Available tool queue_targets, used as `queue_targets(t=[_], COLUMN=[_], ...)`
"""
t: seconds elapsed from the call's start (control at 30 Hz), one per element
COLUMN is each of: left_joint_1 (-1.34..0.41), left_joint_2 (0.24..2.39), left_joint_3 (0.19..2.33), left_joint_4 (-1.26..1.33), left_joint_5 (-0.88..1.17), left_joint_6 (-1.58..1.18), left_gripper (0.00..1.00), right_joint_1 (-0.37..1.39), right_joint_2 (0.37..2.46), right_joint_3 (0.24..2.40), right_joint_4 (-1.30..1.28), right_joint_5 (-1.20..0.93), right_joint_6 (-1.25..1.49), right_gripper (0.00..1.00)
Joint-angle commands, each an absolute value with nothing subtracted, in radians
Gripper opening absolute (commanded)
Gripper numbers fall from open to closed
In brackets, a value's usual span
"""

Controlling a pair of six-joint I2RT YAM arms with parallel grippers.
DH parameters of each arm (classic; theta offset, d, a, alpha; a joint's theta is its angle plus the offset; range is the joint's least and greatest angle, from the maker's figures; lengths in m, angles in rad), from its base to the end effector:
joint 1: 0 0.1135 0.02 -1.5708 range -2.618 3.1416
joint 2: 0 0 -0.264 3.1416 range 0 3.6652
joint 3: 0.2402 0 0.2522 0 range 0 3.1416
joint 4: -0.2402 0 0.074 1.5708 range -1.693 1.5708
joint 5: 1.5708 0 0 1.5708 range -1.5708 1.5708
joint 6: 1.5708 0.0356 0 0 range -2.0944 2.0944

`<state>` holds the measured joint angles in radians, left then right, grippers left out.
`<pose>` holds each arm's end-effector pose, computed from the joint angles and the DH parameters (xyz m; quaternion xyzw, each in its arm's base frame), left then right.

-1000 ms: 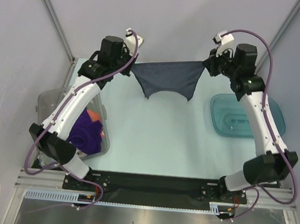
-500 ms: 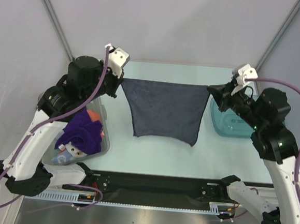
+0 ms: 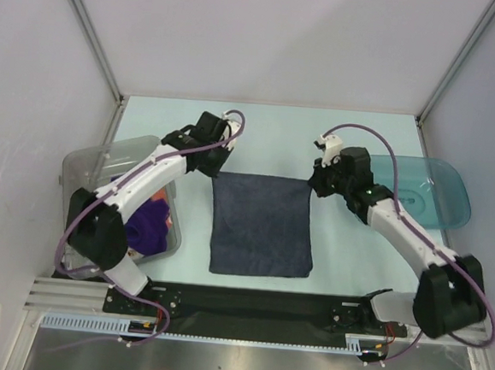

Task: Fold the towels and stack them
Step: Fold the towel

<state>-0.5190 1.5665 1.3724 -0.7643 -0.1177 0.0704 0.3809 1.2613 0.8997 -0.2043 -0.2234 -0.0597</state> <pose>0.2918 -0.1619 0.2996 0.2595 0.9159 -0.0123 0.3059 0.2586 0.1120 0.2761 -0.2427 0.8382 0.1730 0.4568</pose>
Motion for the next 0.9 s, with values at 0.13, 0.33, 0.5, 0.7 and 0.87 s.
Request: queue_targets(t=[0.13, 0.33, 0.5, 0.7, 0.87], left_joint_1=[-0.405, -0.365, -0.342, -0.342, -0.374], left_joint_2=[1.822, 2.145, 2.284, 2.195, 1.897], left_joint_3=[1.560, 1.869, 2.109, 2.099, 1.770], left_joint_4=[-0.529, -0.564, -0.663, -0.742, -0.741], left_joint_5=[-0.040, -0.046, -0.112, -0.204, -0.108], left_joint_6=[0.112, 0.132, 0.110, 0.074, -0.021], left_gripper=[0.00, 0.09, 0.43, 0.59, 0.58], right_joint_1=[0.293, 0.262, 0.244, 0.245, 0.272], right_joint_2=[1.630, 1.959, 2.100, 2.005, 1.788], right_joint_3=[1.168, 1.475, 1.656, 1.703, 1.567], right_joint_4=[0.063, 0.003, -0.107, -0.288, -0.512], right_joint_5=[-0.245, -0.239, -0.196, -0.042, -0.046], right_joint_6=[-0.063, -0.090, -0.077, 0.047, 0.230], right_gripper=[0.00, 0.05, 0.32, 0.41, 0.18])
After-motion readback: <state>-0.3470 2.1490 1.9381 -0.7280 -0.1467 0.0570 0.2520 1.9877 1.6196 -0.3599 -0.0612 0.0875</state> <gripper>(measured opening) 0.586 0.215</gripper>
